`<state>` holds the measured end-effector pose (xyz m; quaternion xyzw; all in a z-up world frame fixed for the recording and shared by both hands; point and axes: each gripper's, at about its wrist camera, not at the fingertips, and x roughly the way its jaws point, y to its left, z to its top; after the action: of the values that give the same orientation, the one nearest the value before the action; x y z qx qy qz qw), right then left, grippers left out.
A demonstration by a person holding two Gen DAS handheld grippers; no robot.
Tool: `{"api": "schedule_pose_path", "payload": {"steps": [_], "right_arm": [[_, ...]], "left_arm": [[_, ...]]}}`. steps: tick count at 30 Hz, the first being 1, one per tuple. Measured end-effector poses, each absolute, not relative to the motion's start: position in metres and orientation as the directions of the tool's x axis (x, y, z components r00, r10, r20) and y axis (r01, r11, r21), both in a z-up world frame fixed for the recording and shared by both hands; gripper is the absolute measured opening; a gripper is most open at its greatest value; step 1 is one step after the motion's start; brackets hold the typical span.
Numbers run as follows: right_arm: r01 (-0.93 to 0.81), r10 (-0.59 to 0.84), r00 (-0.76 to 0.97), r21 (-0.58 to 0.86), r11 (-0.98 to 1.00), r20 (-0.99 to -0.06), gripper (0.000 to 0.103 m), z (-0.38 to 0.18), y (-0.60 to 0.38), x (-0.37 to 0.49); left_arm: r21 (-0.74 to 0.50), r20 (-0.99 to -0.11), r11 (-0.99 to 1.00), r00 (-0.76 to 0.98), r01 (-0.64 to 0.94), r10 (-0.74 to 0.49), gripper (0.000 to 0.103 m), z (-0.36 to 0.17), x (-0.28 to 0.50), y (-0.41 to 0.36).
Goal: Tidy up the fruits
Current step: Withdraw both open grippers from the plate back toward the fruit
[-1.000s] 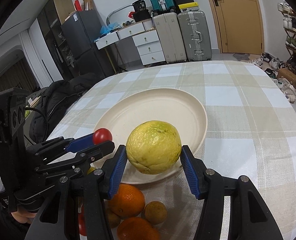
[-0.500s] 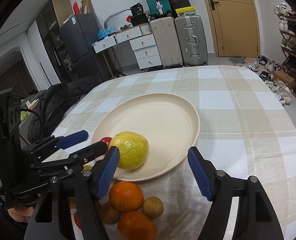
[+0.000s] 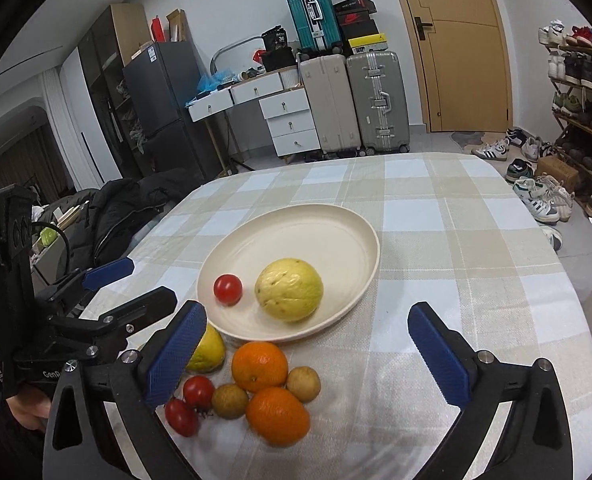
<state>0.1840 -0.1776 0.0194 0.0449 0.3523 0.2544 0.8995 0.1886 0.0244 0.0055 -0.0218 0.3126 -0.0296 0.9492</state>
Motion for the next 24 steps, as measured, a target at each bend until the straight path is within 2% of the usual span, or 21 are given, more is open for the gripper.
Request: {"api": "schedule_pose_path", "payload": {"steps": [12,24], "right_arm": [[-0.472,0.462,0.610,0.173,0.865,-0.644,0.103,0.022,-0.170,0.144],[-0.457,0.458,0.594,0.191,0.869,-0.662,0.103,0.012,-0.178,0.139]], "left_arm": [[-0.076,-0.588,0.997,0.806,0.018,-0.059,0.102,0.013,0.132,0.036],[-0.107,-0.629,0.994,0.776,-0.019,-0.053,0.102,0.001,0.109,0.052]]}}
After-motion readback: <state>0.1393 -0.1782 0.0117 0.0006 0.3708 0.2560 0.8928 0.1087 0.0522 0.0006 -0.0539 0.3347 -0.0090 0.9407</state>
